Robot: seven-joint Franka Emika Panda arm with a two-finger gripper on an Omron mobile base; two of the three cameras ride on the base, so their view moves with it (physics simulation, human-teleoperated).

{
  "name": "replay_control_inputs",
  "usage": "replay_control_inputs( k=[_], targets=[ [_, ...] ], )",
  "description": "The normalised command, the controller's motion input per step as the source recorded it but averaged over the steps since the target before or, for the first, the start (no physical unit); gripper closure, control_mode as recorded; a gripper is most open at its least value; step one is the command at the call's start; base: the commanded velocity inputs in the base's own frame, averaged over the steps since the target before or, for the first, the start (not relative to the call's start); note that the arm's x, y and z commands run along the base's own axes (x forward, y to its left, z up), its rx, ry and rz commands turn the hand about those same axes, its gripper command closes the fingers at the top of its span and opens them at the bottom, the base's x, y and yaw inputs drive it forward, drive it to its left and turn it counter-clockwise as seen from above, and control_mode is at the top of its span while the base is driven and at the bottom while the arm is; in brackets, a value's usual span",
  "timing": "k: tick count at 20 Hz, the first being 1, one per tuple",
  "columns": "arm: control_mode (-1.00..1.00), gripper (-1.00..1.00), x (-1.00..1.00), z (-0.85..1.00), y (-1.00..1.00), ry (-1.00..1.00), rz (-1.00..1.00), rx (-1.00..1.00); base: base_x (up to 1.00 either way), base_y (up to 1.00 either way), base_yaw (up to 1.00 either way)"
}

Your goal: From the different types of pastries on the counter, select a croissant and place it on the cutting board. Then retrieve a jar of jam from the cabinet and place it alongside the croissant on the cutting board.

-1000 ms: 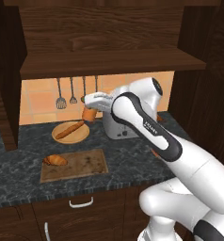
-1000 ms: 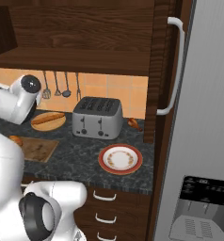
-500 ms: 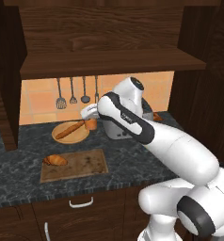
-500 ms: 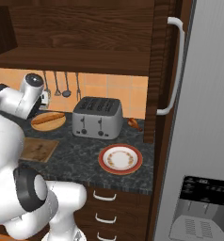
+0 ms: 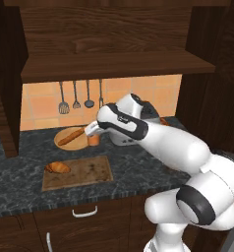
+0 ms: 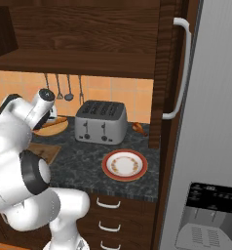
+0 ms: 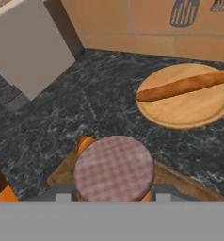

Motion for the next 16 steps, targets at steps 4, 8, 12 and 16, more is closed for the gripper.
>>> replay_control_inputs(
  k=[4, 8, 12, 16],
  targets=[
    [-1.0, 1.0, -0.12, -0.4, 0.34, 0.0, 0.13, 0.0, 0.0, 0.0, 0.0],
    [-1.0, 1.0, -0.08, -0.56, 0.18, 0.0, 0.11, 0.0, 0.0, 0.0, 0.0],
    [-1.0, 1.0, 0.0, -0.73, 0.01, 0.0, 0.08, -0.04, 0.0, 0.0, 0.0],
    [-1.0, 1.0, 0.0, -0.55, 0.0, 0.0, 0.08, -0.06, 0.0, 0.0, 0.0]
  ],
)
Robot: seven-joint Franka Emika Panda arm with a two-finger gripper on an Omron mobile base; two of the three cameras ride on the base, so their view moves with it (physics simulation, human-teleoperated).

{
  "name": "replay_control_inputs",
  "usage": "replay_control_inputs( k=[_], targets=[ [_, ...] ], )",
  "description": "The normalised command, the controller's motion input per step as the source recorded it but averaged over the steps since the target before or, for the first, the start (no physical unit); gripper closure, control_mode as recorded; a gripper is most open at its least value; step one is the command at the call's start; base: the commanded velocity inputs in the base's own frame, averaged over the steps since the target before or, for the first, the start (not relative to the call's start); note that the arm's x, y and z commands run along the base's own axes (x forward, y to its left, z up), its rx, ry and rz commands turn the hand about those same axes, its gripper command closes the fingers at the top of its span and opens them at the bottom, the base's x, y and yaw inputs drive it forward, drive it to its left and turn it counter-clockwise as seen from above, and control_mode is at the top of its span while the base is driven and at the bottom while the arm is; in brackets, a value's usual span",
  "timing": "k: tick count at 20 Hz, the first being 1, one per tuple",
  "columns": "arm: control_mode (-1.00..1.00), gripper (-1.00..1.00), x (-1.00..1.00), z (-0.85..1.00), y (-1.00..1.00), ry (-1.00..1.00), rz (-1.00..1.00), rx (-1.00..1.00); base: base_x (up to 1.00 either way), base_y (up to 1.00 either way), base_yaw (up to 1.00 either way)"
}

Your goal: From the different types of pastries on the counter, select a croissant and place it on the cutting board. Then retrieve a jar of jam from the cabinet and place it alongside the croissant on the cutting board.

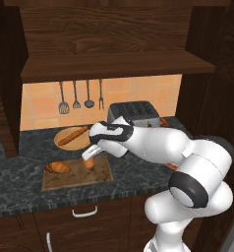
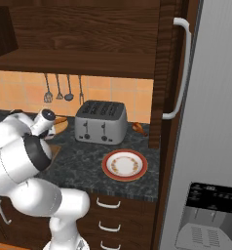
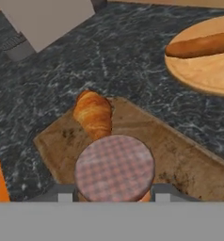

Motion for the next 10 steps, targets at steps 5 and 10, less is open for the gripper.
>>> replay_control_inputs(
  k=[5, 10],
  targets=[
    [-1.0, 1.0, 0.04, -0.46, 0.0, 0.0, 0.06, -0.03, 0.0, 0.0, 0.0],
    [-1.0, 1.0, 0.09, -0.23, 0.0, -0.03, 0.02, 0.0, 0.0, 0.0, 0.0]
  ],
)
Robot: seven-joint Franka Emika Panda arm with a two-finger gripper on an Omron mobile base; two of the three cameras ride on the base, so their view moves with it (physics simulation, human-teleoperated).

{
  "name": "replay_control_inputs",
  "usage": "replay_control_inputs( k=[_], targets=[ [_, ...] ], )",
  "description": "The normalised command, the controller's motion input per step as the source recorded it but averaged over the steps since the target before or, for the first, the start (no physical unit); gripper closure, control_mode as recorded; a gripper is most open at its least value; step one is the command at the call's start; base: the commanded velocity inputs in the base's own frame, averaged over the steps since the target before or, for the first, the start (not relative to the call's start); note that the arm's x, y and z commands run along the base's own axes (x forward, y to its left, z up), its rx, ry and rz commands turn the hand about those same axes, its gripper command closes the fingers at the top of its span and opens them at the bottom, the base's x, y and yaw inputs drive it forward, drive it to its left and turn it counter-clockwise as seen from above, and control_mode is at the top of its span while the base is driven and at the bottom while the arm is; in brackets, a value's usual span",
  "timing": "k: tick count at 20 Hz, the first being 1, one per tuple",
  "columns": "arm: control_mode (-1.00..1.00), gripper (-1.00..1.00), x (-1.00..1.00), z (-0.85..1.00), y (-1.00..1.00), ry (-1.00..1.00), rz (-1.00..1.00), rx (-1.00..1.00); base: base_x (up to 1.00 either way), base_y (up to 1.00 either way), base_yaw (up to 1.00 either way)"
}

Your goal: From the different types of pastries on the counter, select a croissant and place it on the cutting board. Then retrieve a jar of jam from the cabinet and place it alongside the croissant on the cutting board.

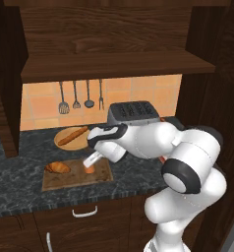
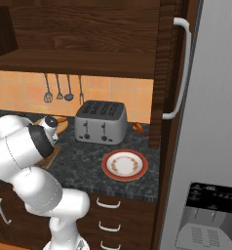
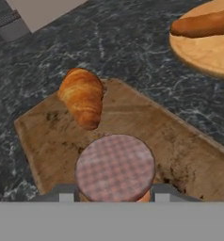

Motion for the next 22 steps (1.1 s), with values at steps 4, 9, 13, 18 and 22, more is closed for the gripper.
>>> replay_control_inputs(
  k=[4, 9, 13, 18, 22],
  targets=[
    [-1.0, 1.0, 0.05, -0.07, 0.0, -0.1, 0.03, 0.0, 0.0, 0.0, 0.0],
    [-1.0, -1.0, 0.0, -0.03, 0.0, -0.13, 0.06, -0.01, 0.0, 0.0, 0.0],
    [-1.0, -1.0, 0.0, -0.09, 0.0, -0.11, 0.08, -0.01, 0.0, 0.0, 0.0],
    [-1.0, -1.0, -0.01, -0.02, -0.07, -0.12, 0.12, -0.01, 0.0, 0.0, 0.0],
    [-1.0, -1.0, -0.04, 0.09, -0.18, -0.14, 0.09, -0.01, 0.0, 0.0, 0.0]
  ],
)
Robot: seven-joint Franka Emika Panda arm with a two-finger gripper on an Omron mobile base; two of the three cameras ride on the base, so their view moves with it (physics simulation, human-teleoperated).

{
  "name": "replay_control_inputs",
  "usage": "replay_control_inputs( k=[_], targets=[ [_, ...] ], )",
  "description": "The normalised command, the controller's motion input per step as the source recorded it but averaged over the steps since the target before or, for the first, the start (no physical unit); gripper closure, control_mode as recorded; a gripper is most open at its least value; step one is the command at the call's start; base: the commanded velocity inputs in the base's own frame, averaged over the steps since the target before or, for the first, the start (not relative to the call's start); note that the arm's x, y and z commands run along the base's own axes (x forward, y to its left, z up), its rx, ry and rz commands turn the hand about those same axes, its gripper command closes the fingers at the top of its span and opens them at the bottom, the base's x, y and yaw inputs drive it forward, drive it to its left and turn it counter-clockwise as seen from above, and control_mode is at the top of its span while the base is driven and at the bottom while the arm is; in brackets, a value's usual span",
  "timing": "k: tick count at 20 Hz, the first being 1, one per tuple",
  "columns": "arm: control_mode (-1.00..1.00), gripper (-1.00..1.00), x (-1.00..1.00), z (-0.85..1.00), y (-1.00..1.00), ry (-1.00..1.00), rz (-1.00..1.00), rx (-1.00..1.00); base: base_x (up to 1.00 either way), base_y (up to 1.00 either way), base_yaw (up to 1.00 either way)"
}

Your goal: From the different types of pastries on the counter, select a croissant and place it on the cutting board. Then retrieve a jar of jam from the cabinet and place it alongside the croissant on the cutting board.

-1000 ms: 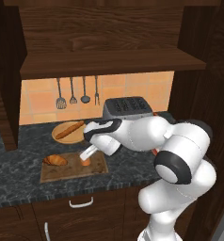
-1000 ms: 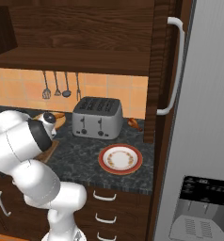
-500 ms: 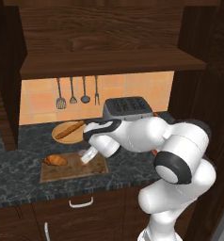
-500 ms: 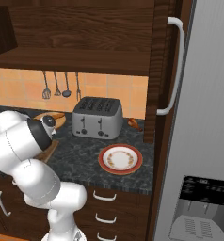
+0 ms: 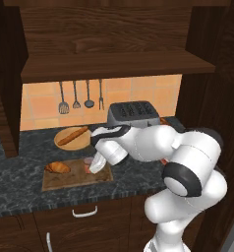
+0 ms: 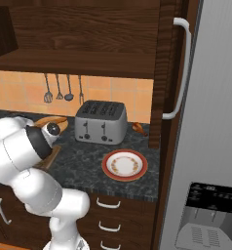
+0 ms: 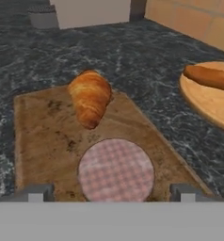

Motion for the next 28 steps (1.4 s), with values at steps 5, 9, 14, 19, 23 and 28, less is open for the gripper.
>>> replay_control_inputs(
  k=[5, 9, 14, 19, 23, 28],
  targets=[
    [-1.0, -1.0, -0.05, 0.86, -0.01, -0.11, 0.08, 0.0, 0.0, 0.0, 0.0],
    [-1.0, -1.0, 0.0, 1.0, 0.0, -0.01, 0.04, 0.0, 0.0, 0.0, 0.0],
    [-1.0, -1.0, 0.0, 1.0, 0.0, 0.0, -0.05, -0.07, 0.0, 0.0, 0.0],
    [-1.0, -1.0, -0.01, 1.0, 0.0, 0.12, -0.17, -0.19, 0.0, 0.0, 0.0],
    [-1.0, -1.0, -0.48, 0.88, -0.01, 0.11, -0.26, -0.19, 0.0, 0.0, 0.0],
    [-1.0, -1.0, -0.92, 0.5, -0.23, 0.08, -0.32, -0.07, 0.0, 0.0, 0.0]
  ],
)
